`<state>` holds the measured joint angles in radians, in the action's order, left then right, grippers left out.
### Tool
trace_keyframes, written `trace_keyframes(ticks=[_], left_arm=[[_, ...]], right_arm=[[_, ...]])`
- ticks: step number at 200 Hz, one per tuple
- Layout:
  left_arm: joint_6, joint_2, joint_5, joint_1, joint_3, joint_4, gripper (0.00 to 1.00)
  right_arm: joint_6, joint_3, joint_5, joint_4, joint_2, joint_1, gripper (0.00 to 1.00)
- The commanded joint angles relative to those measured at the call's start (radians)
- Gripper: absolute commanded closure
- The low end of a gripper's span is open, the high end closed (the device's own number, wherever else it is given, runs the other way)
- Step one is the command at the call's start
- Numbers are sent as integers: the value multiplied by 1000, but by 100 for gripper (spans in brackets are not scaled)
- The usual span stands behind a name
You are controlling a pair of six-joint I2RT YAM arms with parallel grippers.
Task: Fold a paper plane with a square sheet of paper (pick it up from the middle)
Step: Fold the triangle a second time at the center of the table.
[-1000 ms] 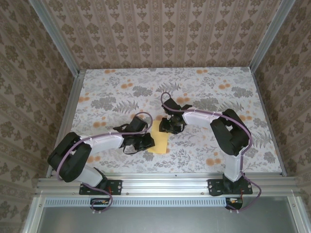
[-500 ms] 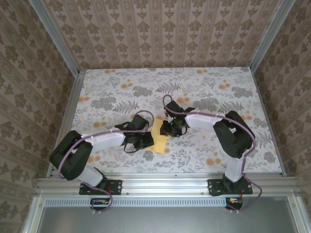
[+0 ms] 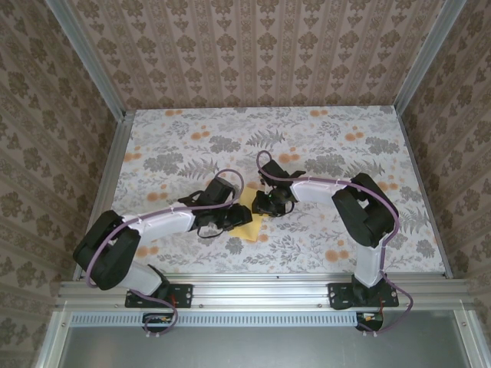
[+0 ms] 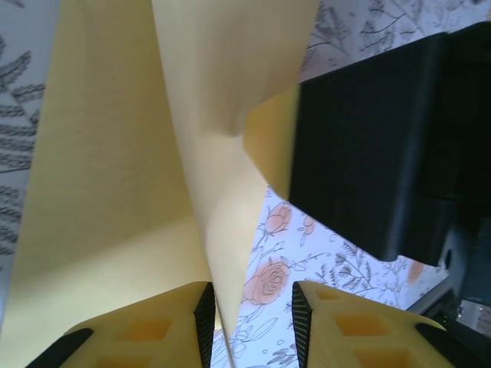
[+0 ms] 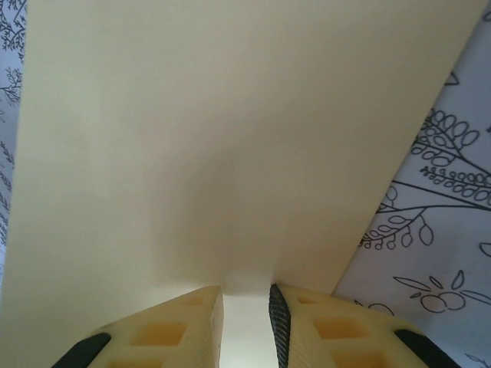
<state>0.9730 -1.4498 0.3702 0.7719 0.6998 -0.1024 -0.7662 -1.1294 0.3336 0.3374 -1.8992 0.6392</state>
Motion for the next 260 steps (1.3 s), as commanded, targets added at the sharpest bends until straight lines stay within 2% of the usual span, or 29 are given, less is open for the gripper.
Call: trace_keyframes(ticks=[1,43,121,199,227,260], left_arm=[[22,15,28,5,-16,45,64],[76,-19,87,-1,-49,186,61],[82,-88,113,-21,-55,281,57],[76,-87,134,-31,-95,375,42],[68,-77,126,-33,-98,367,42],[62,-72,98,-38,-105,327,52]], right_arm=[[-22,32,-7,13,-51,2,73],[-24,37,-5,11,-58,0,74],[-34,48,30,-12,-55,-14,73],[-42,66,49,-18,-64,-35,72],[-45,71,56,-26,-66,-39,72],[-50,71,66,-35,-60,-48,72]])
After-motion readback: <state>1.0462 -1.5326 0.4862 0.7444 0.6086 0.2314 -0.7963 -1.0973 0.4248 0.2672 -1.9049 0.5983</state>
